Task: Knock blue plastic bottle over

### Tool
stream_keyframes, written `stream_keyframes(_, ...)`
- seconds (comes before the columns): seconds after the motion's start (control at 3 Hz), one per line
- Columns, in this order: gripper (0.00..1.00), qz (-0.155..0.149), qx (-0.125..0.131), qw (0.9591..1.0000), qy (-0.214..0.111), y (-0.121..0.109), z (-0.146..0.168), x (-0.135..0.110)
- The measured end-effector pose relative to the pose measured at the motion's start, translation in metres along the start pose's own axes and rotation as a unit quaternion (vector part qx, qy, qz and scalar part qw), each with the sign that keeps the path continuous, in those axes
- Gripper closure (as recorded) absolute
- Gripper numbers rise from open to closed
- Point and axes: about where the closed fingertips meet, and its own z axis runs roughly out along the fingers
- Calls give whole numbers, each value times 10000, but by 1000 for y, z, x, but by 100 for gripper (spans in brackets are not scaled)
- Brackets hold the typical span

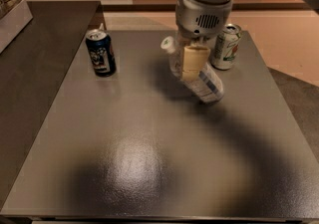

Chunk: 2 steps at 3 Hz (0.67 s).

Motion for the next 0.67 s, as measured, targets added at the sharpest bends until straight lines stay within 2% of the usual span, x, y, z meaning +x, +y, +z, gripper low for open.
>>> stream_keyframes(0.33,83,-328,-27,9984,459,6,10,4)
stream_keyframes(0.67,59,-700,-48,9941,827,13,19,3)
